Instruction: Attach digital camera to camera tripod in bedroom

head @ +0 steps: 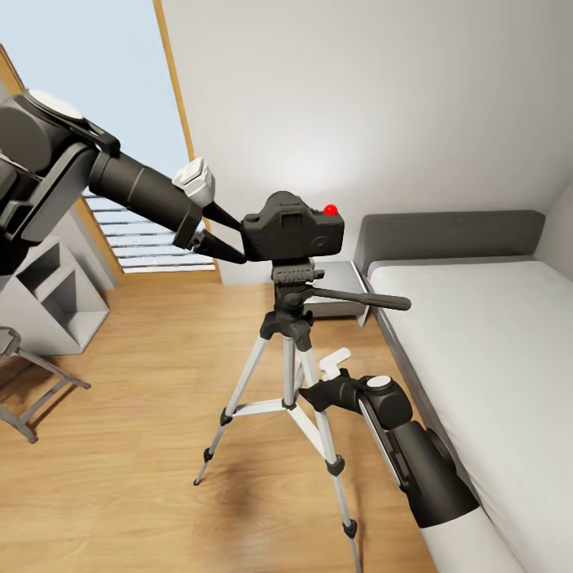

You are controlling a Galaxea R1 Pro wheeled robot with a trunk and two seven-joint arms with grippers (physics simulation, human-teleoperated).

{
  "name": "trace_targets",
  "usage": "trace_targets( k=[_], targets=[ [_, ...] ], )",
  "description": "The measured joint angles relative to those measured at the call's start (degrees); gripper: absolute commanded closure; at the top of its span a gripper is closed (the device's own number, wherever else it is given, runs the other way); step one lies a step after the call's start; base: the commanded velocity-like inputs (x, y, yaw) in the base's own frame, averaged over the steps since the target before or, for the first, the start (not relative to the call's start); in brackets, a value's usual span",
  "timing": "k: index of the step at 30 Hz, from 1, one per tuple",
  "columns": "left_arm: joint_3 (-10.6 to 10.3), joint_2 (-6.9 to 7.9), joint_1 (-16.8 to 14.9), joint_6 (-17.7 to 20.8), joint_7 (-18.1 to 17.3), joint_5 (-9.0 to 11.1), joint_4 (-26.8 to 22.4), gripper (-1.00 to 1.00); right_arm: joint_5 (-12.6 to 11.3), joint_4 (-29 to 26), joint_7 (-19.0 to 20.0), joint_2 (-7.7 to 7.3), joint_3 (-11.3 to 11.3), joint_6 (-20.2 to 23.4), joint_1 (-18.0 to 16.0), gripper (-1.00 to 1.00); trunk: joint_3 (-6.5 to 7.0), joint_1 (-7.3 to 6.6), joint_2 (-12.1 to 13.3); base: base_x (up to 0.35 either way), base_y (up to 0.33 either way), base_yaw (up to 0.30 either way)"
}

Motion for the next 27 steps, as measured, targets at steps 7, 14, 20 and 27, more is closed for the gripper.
trace_targets(
  k=[7, 14, 20, 27],
  targets=[
    [3.8, 0.21, 0.0, 0.0, 0.1, 0.0, 4.7, -1.0, 0.0, 0.0, 0.0, 0.02, 0.0, 0.0, 0.0, 1.0, 0.0, 0.0, 0.0, 0.0, 0.0, 0.0],
    [8.9, 1.41, 0.0, -0.2, 0.4, -0.1, 16.4, -1.0, 0.0, 0.0, 0.0, 0.02, 0.0, 0.0, 0.0, 1.0, 0.0, 0.0, 0.0, 0.0, 0.0, 0.0],
    [9.4, 2.58, 0.6, -0.6, 0.7, -0.5, 32.4, -1.0, 0.0, 0.0, 0.0, 0.03, 0.0, -0.1, 0.0, 1.0, 0.0, 0.0, 0.0, 0.0, 0.0, 0.0],
    [9.4, 2.7, 7.6, -1.5, 1.2, -0.7, 52.9, -1.0, 0.1, 0.0, 0.1, 0.03, 0.0, -0.1, 0.0, 1.0, -0.01, 0.0, 0.0, 0.0, 0.0, 0.0]
  ],
)
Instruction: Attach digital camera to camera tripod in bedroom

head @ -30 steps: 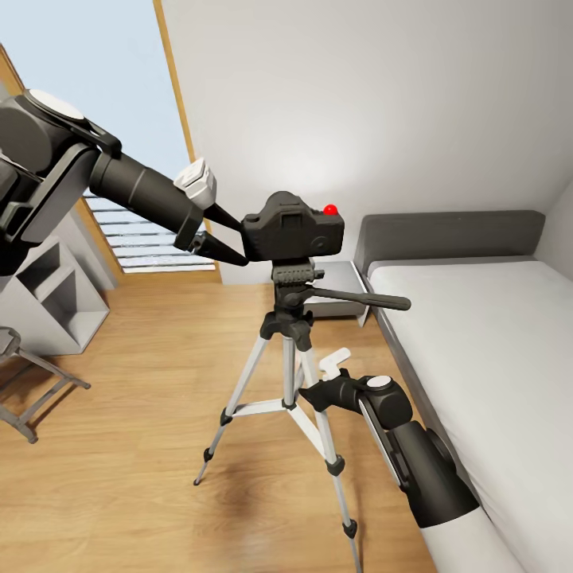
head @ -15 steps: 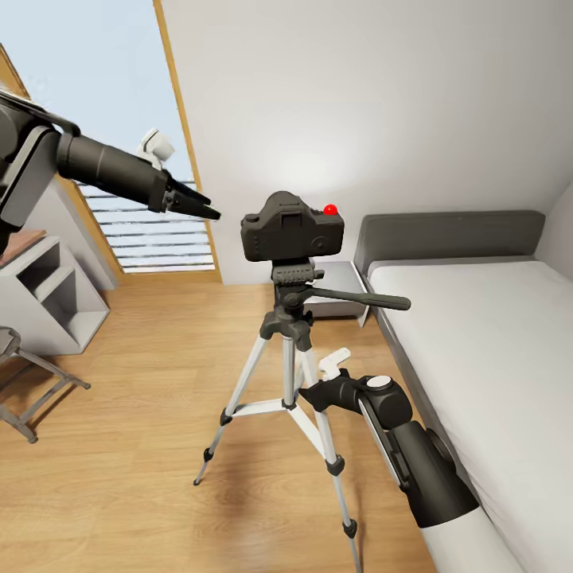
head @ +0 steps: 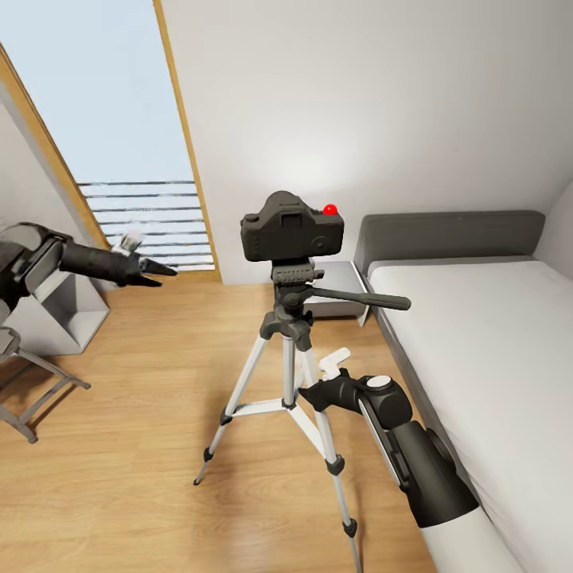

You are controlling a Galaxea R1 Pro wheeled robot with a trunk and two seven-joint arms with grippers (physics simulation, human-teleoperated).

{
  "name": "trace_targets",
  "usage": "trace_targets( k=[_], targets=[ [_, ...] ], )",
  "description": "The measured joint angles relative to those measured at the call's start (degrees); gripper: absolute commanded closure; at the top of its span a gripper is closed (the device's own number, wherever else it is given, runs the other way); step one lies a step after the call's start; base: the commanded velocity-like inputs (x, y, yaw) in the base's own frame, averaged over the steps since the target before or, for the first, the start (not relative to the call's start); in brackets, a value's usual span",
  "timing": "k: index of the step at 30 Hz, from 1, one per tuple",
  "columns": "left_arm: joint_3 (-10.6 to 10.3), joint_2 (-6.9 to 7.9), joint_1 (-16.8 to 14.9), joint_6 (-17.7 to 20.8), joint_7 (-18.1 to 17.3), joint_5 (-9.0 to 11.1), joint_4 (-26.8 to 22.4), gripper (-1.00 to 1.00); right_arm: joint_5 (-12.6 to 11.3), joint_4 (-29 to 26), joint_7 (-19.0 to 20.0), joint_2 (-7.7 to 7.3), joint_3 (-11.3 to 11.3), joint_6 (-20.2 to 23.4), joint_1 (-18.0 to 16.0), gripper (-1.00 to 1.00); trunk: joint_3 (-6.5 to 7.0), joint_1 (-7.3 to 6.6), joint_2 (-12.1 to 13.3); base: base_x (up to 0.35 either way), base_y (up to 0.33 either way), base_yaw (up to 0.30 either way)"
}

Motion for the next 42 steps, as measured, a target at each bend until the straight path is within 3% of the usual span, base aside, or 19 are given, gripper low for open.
trace_targets(
  k=[1, 5, 6, 9, 10, 13, 14, 15, 21, 23, 27, 29, 32, 35, 37, 42],
  targets=[
    [0.0, -0.17, 2.0, -1.0, 0.2, 0.0, 5.8, -1.0, 0.0, 0.0, 0.0, 0.0, 0.0, 0.0, 0.0, 1.0, 0.0, -0.01, 0.0, 0.0, 0.0, 0.0],
    [0.0, -0.7, 4.9, -5.0, 1.6, -0.2, 17.4, -1.0, 0.1, 0.0, 0.0, 0.01, 0.0, 0.0, 0.0, 1.0, 0.0, 0.0, 0.0, 0.0, 0.0, 0.0],
    [-0.3, -0.85, 5.8, -7.8, 3.0, -0.3, 21.0, -1.0, 0.1, 0.0, 0.1, 0.01, 0.0, 0.0, 0.0, 1.0, 0.0, 0.0, 0.0, 0.0, 0.0, 0.0],
    [-0.1, -0.95, 8.3, -11.6, 5.8, -0.1, 24.3, -1.0, 0.1, 0.0, 0.1, 0.01, 0.0, 0.0, 0.0, 1.0, 0.0, 0.0, 0.0, 0.0, 0.0, 0.0],
    [0.0, -1.0, 11.3, -13.5, 7.7, 0.0, 25.5, -1.0, 0.1, 0.0, 0.1, 0.03, 0.1, 0.0, 0.0, 1.0, 0.0, -0.01, 0.0, 0.0, 0.0, 0.0],
    [-0.3, -1.15, 17.7, -15.5, 10.2, 0.1, 26.5, -1.0, 0.1, 0.0, 0.0, 0.06, 0.1, 0.1, 0.0, 1.0, 0.0, 0.0, 0.0, 0.0, 0.0, 0.0],
    [0.3, -1.43, 21.3, -16.2, 11.4, 0.2, 26.8, -1.0, 0.1, 0.0, 0.0, 0.09, 0.1, 0.1, 0.0, 1.0, 0.0, -0.01, 0.0, 0.0, 0.0, 0.0],
    [-0.4, -1.62, 24.0, -16.7, 11.8, 0.2, 27.0, -1.0, 0.1, 0.0, 0.0, 0.11, 0.1, 0.1, 0.0, 1.0, 0.0, -0.01, 0.0, 0.0, 0.0, 0.0],
    [0.0, -3.5, 34.0, -20.7, 13.2, 0.4, 27.3, -1.0, 0.2, 0.0, 0.0, 0.16, 0.2, 0.1, 0.0, 1.0, 0.0, -0.01, 0.0, 0.0, 0.0, 0.0],
    [-0.1, -4.78, 39.2, -24.7, 13.5, 0.4, 27.4, -1.0, 0.2, 0.0, -0.1, 0.18, 0.2, 0.1, 0.0, 1.0, -0.01, -0.01, 0.0, 0.0, 0.0, 0.0],
    [0.1, -7.31, 45.9, -31.3, 13.7, 0.5, 27.4, -1.0, 0.2, -0.1, -0.1, 0.18, 0.3, 0.0, 0.0, 1.0, -0.01, 0.0, 0.0, 0.0, 0.0, 0.0],
    [0.3, -9.72, 50.7, -36.9, 14.3, 0.5, 27.4, -1.0, 0.2, -0.1, -0.1, 0.21, 0.3, 0.0, 0.0, 1.0, 0.0, 0.0, 0.0, 0.0, 0.0, 0.0],
    [0.1, -12.02, 55.5, -42.9, 16.5, 0.4, 27.4, -1.0, 0.3, -0.1, -0.1, 0.3, 0.3, 0.0, 0.0, 1.0, -0.01, -0.01, 0.0, 0.0, 0.0, 0.0],
    [0.2, -13.82, 59.5, -48.0, 21.0, 0.5, 27.5, -1.0, 0.4, -0.1, -0.1, 0.37, 0.3, 0.1, 0.0, 1.0, -0.01, 0.0, 0.0, 0.0, 0.0, 0.0],
    [0.3, -15.38, 62.4, -51.3, 27.7, 0.5, 27.5, -1.0, 0.4, -0.1, -0.1, 0.45, 0.3, 0.1, 0.0, 1.0, -0.01, 0.0, 0.0, 0.0, 0.0, 0.0],
    [0.6, -17.65, 65.5, -53.6, 42.1, 1.6, 27.5, -1.0, 0.4, -0.1, -0.2, 0.51, 0.3, 0.1, 0.0, 1.0, -0.01, 0.0, 0.0, 0.0, 0.0, 0.0]
  ],
)
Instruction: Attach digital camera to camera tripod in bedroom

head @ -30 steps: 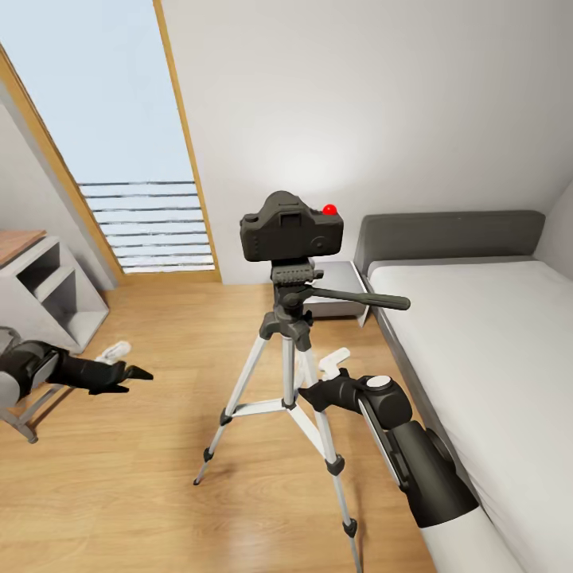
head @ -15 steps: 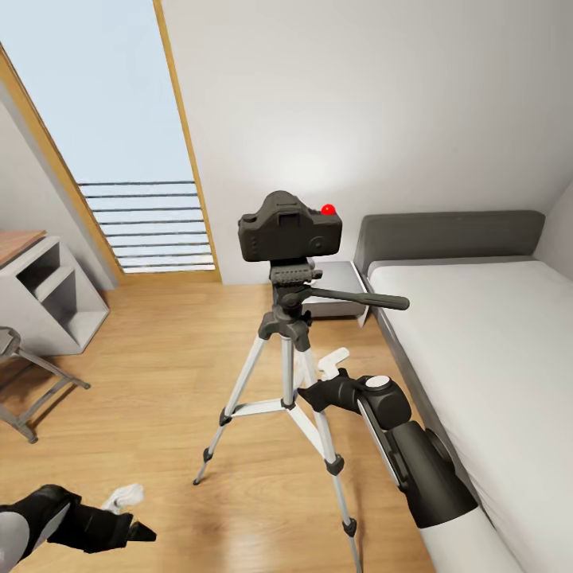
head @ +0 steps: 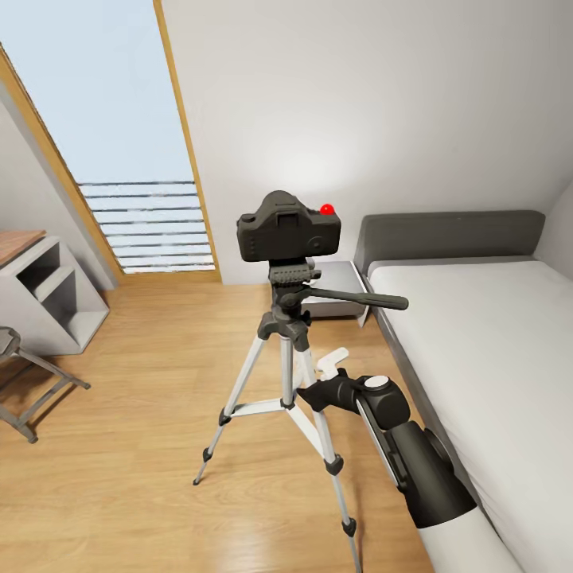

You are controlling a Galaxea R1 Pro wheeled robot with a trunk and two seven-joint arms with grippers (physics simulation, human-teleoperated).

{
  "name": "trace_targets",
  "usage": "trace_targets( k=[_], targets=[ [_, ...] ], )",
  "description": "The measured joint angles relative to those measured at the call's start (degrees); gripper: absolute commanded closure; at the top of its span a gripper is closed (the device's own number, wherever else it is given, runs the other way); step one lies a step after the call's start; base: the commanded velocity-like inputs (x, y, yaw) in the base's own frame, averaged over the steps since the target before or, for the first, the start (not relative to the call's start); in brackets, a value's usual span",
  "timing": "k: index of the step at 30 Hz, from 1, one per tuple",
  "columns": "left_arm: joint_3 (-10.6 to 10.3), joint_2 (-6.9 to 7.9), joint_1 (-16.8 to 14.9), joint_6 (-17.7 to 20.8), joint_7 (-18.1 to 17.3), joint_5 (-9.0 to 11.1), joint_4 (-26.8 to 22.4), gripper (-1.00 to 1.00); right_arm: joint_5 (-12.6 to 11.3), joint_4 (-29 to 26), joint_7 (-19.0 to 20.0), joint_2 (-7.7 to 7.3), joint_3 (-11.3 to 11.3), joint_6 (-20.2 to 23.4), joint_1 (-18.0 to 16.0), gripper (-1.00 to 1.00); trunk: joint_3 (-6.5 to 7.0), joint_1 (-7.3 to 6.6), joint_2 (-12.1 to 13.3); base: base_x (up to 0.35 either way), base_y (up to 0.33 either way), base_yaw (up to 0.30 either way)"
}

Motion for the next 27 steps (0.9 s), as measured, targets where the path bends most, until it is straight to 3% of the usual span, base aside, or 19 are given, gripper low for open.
trace_targets(
  k=[1, 6, 9, 10, 13, 17, 18, 20, 27],
  targets=[
    [0.1, -0.93, 0.6, -0.4, 5.6, 1.7, 0.0, -1.0, 0.0, 0.0, 0.0, 0.01, 0.0, 0.0, 0.0, 1.0, 0.0, 0.0, 0.0, 0.0, 0.0, 0.0],
    [0.4, -3.68, 1.4, -0.8, 17.6, 9.3, 0.0, -1.0, -0.2, 0.1, 0.0, -0.1, 0.0, -0.1, 0.0, 1.0, 0.0, 0.0, 0.0, 0.0, 0.0, 0.0],
    [0.5, -4.77, 1.6, -0.8, 23.2, 15.0, 0.0, -1.0, -0.3, 0.1, 0.0, -0.2, 0.0, 0.0, 0.0, 1.0, 0.0, 0.0, 0.0, 0.0, 0.0, 0.0],
    [0.6, -5.15, 1.6, -0.8, 26.3, 18.6, 0.0, -1.0, -0.3, 0.1, 0.0, -0.26, 0.0, 0.0, 0.0, 1.0, 0.0, 0.0, 0.0, 0.0, 0.0, 0.0],
    [0.6, -5.48, 1.7, -0.7, 30.1, 23.7, 0.0, -1.0, -0.4, 0.1, 0.0, -0.33, 0.0, 0.0, 0.0, 1.0, 0.0, 0.0, 0.0, 0.0, 0.0, 0.0],
    [0.6, -5.75, 2.1, -0.6, 34.2, 28.7, 0.1, -1.0, -0.4, 0.1, 0.0, -0.34, 0.0, 0.0, 0.0, 1.0, 0.0, 0.0, 0.0, 0.0, 0.0, 0.0],
    [0.6, -5.8, 2.2, -0.7, 34.9, 29.6, 0.1, -1.0, -0.4, 0.1, 0.0, -0.34, 0.0, 0.0, 0.0, -1.0, 0.0, 0.0, 0.0, 0.0, 0.0, 0.0],
    [0.6, -5.95, 3.0, -0.8, 36.6, 31.8, 0.0, -1.0, -0.1, 0.0, 0.1, -0.33, -0.1, -0.1, 0.0, -1.0, 0.0, 0.0, 0.0, 0.0, 0.0, 0.0],
    [0.6, -6.41, 3.6, -1.2, 37.0, 33.0, 0.0, -1.0, -0.2, 0.1, 0.1, -0.34, -0.1, 0.0, 0.0, -1.0, 0.0, 0.0, 0.0, 0.0, 0.0, 0.0]
  ],
)
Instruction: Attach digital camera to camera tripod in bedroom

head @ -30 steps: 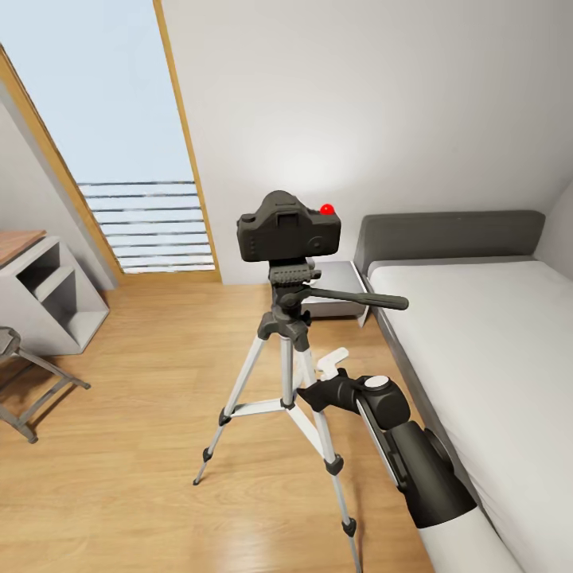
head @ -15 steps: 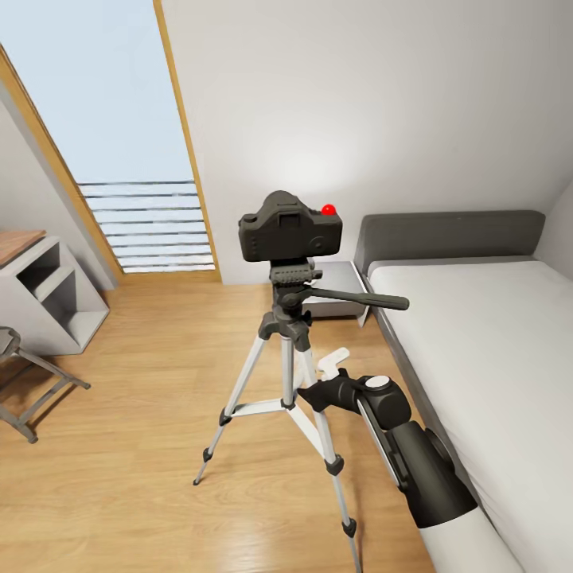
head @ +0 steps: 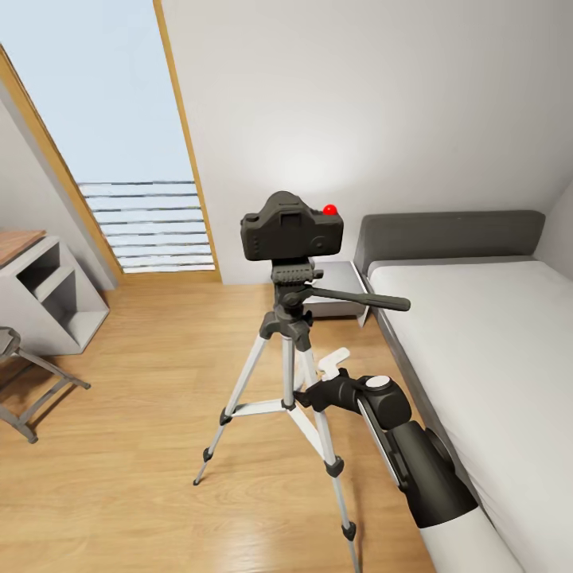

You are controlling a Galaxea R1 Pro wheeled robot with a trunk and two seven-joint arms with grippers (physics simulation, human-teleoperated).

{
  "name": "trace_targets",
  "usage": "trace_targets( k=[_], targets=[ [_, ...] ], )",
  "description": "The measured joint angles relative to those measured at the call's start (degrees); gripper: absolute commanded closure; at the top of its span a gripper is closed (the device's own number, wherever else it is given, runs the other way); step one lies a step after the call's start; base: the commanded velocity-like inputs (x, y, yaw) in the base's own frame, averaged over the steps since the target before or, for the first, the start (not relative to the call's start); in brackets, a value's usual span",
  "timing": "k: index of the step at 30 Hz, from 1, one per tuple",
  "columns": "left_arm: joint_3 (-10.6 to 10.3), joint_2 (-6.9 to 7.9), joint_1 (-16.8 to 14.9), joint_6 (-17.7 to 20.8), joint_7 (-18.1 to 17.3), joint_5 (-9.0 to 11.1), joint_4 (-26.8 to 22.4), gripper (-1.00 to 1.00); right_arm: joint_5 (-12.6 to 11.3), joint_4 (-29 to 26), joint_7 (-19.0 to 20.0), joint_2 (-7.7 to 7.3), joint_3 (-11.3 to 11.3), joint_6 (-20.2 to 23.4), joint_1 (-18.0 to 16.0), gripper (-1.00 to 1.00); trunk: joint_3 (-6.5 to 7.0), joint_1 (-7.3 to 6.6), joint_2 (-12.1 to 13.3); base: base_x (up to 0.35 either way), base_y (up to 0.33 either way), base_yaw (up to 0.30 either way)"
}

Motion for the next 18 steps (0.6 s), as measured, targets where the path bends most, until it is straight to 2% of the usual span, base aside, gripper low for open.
trace_targets(
  k=[10, 18],
  targets=[
    [0.0, -1.13, 0.1, 0.3, 0.2, 0.2, 0.0, -1.0, 0.2, 0.0, 0.0, -0.06, -0.1, -0.1, 0.0, -1.0, 0.0, 0.01, 0.0, -0.013, 0.0, 0.0],
    [0.0, -1.9, 0.1, 0.5, 0.6, 0.3, 0.0, -1.0, 0.1, 0.0, 0.0, -0.07, -0.1, -0.1, 0.0, -1.0, 0.0, 0.03, 0.0, -0.222, 0.0, 0.0]
  ],
)
